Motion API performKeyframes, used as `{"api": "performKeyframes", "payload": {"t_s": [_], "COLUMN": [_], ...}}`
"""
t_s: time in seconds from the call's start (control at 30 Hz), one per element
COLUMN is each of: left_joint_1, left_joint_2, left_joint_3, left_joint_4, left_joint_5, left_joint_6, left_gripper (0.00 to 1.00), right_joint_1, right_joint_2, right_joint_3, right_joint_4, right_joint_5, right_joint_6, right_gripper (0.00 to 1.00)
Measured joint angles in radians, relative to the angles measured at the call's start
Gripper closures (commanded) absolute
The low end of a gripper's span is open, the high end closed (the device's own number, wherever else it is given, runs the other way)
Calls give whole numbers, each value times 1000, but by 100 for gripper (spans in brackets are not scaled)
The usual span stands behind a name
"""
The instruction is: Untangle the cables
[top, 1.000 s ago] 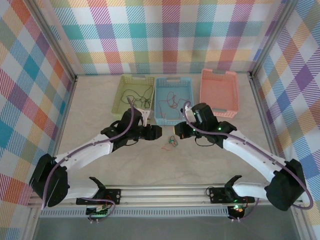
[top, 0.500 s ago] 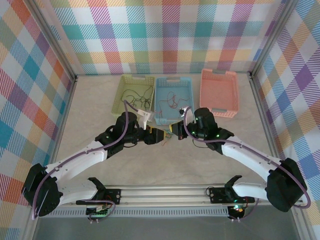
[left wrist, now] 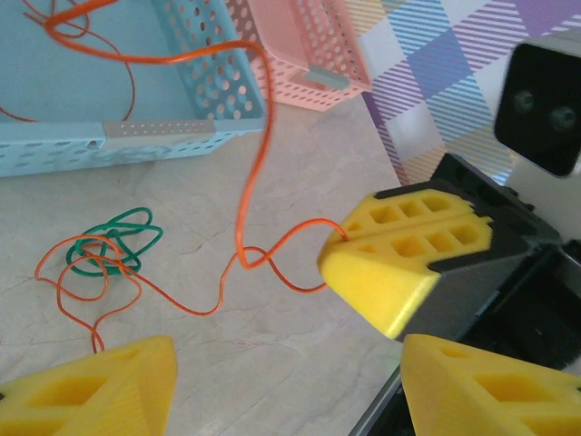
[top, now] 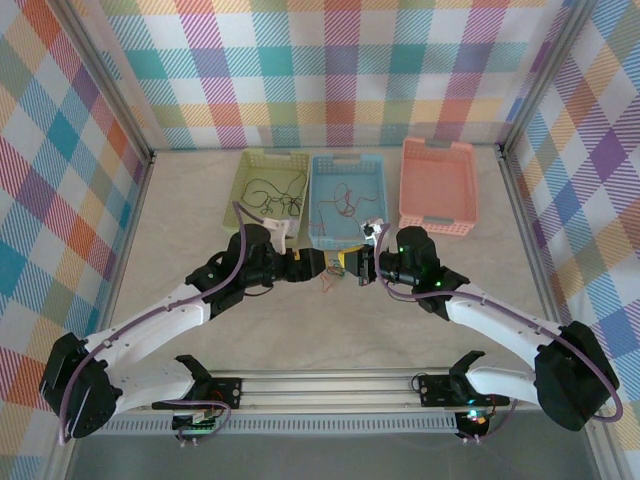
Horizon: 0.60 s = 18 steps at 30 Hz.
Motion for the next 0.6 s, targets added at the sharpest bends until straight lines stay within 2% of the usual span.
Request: {"api": "performKeyframes", "payload": {"t_s": [0.17, 0.23, 0.43, 0.5, 0.53, 0.6], "left_joint_1": [0, 0, 0, 0, 0, 0], "left_joint_2": [85, 113, 222, 238, 238, 235], "left_joint_3": [67, 81, 151, 172, 181, 205], "left_joint_4": [2, 7, 5, -6, -17, -32], "left_joint_5": [-11, -31, -52, -64, -75, -98], "left_joint_6": [-34, -37, -37, -28, -18, -3], "left_gripper": [36, 40, 79, 95, 100, 100], "right_joint_1": [0, 0, 0, 0, 0, 0], "right_joint_2": [-2, -2, -3, -8, -13, -23], "right_joint_3": [-8, -9, -13, -19, -24, -37], "right_joint_4": [21, 27, 38, 41, 42, 55], "right_joint_5": [-14, -17, -26, -30, -33, -40], "right_joint_6": [0, -1, -5, -10, -13, -22], "right_gripper": [100, 100, 100, 100, 100, 100]}}
